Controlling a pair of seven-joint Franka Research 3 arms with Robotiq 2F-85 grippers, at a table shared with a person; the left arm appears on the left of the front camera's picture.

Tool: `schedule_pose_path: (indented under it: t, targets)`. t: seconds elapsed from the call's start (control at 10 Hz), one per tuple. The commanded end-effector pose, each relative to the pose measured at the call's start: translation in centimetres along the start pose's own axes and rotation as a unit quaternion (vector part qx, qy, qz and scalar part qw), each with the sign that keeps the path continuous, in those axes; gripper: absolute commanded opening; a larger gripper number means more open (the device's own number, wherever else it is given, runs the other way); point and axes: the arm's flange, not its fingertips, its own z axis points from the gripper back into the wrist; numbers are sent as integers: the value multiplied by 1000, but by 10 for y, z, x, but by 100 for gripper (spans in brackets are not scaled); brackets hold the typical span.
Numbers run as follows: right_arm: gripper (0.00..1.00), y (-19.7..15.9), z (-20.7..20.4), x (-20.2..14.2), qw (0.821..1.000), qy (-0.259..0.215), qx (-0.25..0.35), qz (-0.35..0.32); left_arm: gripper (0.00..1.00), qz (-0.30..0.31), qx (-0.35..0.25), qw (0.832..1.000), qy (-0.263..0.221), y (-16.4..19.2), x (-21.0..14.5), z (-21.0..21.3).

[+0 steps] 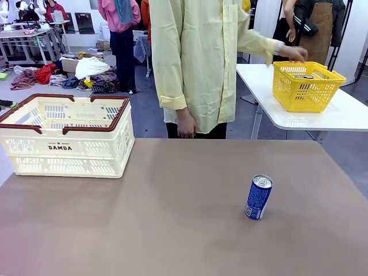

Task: Place the drinks into the Shopping basket.
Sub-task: Pick up one drink and place it into the Shopping basket.

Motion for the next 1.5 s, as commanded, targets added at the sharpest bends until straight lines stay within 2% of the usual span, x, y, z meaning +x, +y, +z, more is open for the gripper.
schedule_pose_path:
  t: [0.0, 0.8, 0.9, 1.1, 1.2, 1.3, 1.4]
  targets:
    - [100, 4, 1, -2, 1000, 3, 2, -7, 100, 1, 3, 1000, 0, -2, -2, 0]
    - [100, 0, 0, 0, 1000, 0, 0, 0, 100, 1, 3, 1000, 0, -2, -2, 0]
    - [100, 24, -12, -33, 997, -28, -77, -9, 100, 1, 3, 1000, 0, -2, -2, 0]
    - [100, 70, -99, -33, 974, 62, -216, 36, 100, 1, 3, 1000, 0, -2, -2, 0]
    - [100, 81, -143, -23, 958, 83, -271, 34, 100, 1, 3, 1000, 0, -2, -2, 0]
    - [100, 86, -163, -12, 948, 97, -301, 25, 100, 1, 3, 1000, 0, -2, -2, 0]
    - [100, 83, -140, -9, 959, 57, -276, 13, 100, 1, 3, 1000, 0, -2, -2, 0]
